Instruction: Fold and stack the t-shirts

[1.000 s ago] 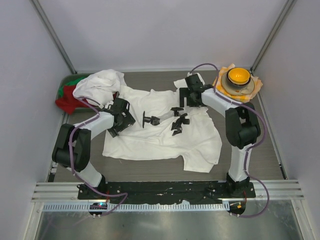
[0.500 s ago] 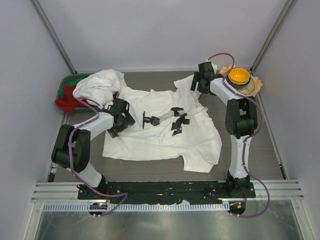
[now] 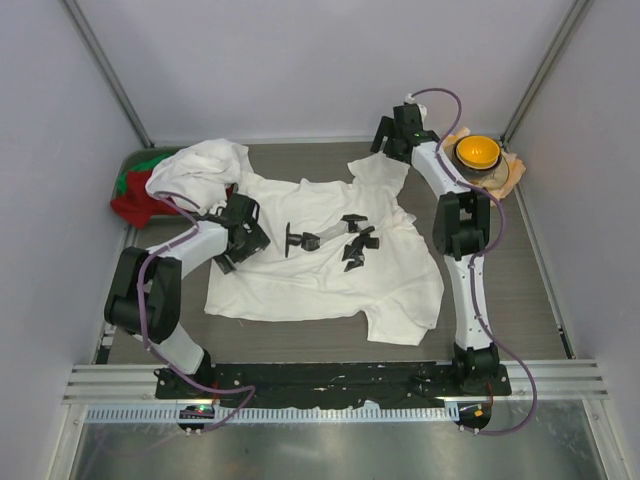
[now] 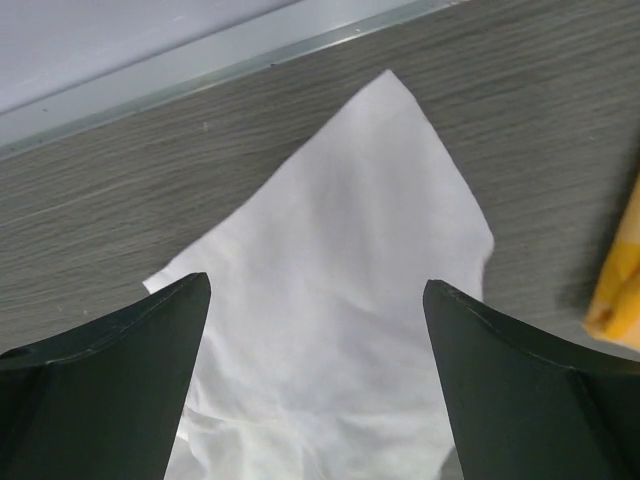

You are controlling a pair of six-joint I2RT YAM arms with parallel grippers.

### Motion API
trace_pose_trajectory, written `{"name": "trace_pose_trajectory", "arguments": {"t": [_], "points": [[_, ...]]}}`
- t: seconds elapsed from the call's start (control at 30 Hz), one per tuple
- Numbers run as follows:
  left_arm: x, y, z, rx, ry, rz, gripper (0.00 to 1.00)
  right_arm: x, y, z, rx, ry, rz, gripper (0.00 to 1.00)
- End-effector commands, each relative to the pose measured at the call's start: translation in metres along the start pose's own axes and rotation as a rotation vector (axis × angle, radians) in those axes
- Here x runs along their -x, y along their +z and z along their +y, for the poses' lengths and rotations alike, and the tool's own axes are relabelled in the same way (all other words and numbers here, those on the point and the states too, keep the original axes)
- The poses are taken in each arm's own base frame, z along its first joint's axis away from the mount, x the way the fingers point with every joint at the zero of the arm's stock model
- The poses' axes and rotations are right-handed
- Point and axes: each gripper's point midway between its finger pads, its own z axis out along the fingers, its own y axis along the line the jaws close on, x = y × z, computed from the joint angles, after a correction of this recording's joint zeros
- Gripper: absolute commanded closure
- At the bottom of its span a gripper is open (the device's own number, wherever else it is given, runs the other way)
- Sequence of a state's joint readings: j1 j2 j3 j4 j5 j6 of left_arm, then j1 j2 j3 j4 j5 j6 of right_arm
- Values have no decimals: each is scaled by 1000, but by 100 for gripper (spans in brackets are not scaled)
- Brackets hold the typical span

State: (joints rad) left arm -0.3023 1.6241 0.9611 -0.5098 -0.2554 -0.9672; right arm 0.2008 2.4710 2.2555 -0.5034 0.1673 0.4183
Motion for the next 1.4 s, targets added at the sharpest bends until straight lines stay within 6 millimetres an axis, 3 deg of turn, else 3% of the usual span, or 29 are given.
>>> {"name": "trace_pose_trajectory", "arguments": {"t": [0.0, 0.37, 0.77, 0.87, 1.03, 1.13, 1.23, 1.3, 1.33, 1.37], "points": [[14, 2, -6, 14, -12, -32, 0, 8, 4, 31, 142, 37, 13, 6], [18, 3, -12, 11, -24, -36, 0, -32, 17, 76, 385, 69, 112, 6], [21, 3, 0, 41, -19, -48, 0, -96, 55, 109, 385, 62, 194, 6], [21, 1, 5, 44, -32, -50, 0, -101, 55, 133, 447, 85, 186, 6], [21, -4, 15, 56, -39, -56, 0, -116, 38, 188, 629, 143, 218, 5], [21, -7, 20, 60, -45, -62, 0, -124, 28, 207, 693, 163, 248, 5], [19, -10, 23, 59, -45, -60, 0, -128, 16, 211, 731, 144, 278, 5], [18, -12, 24, 52, -48, -62, 0, -132, 14, 202, 703, 111, 286, 5], [18, -13, 24, 48, -51, -64, 0, -107, -1, 202, 695, 59, 220, 5], [19, -14, 24, 44, -54, -68, 0, -95, -5, 197, 671, 31, 176, 5]]}}
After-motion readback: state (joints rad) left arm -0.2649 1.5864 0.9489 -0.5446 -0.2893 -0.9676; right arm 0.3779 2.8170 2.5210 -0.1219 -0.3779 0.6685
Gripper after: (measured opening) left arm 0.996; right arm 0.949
